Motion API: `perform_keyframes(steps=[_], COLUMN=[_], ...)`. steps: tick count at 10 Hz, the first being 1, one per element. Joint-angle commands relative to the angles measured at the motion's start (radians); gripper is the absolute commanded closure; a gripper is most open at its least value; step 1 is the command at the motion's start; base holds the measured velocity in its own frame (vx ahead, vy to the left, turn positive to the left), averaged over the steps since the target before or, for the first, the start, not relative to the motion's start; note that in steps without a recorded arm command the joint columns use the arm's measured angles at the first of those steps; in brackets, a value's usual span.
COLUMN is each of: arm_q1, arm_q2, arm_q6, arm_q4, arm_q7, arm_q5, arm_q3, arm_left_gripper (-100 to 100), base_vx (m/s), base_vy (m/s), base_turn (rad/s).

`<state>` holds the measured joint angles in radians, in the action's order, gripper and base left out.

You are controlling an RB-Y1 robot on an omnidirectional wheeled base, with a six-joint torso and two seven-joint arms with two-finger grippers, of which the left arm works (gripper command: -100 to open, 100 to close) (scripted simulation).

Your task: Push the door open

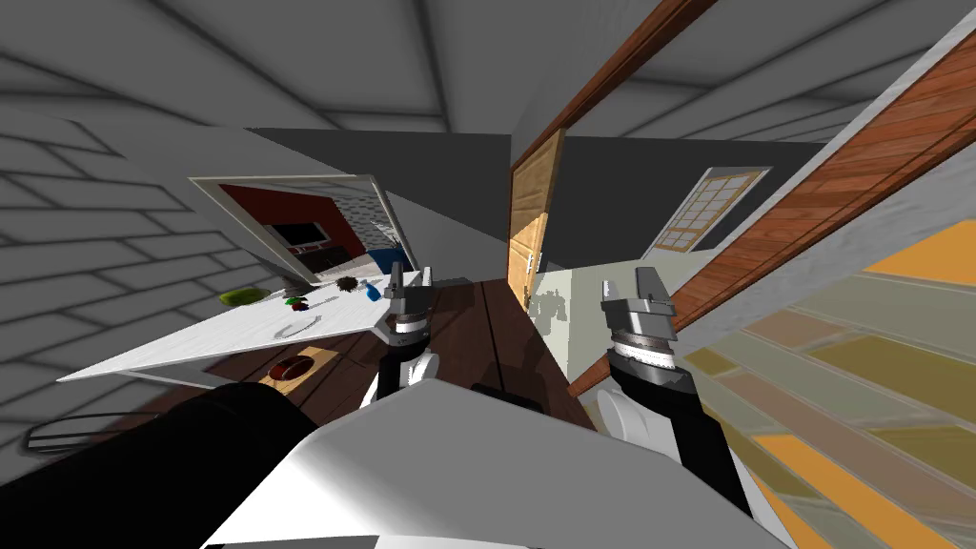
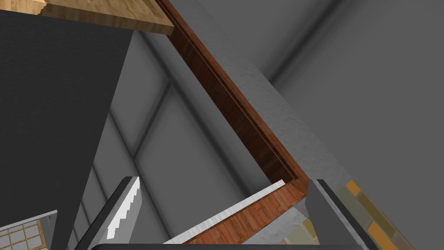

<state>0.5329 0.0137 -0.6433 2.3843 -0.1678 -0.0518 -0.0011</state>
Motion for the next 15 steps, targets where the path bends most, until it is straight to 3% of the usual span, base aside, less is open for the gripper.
perform_keyframes(steps=[1, 10, 15], arm_q1=[-0.004, -0.031, -0.05], arm_q2=[0.009, 0.049, 0.067], arm_q6=[-0.006, -0.047, -0.076], arm_q4=[-0.02, -0.16, -0.261], arm_q7=[-0.011, -0.088, -0.145], arm_q5=[-0.011, -0.089, -0.145], arm_q3=[-0.007, -0.056, -0.092], arm_left_gripper=[-100, -100, -100], base_vx=[0.112, 0.184, 0.162], base_vy=[0.002, 0.048, 0.081], base_turn=[-0.194, -0.175, -0.219])
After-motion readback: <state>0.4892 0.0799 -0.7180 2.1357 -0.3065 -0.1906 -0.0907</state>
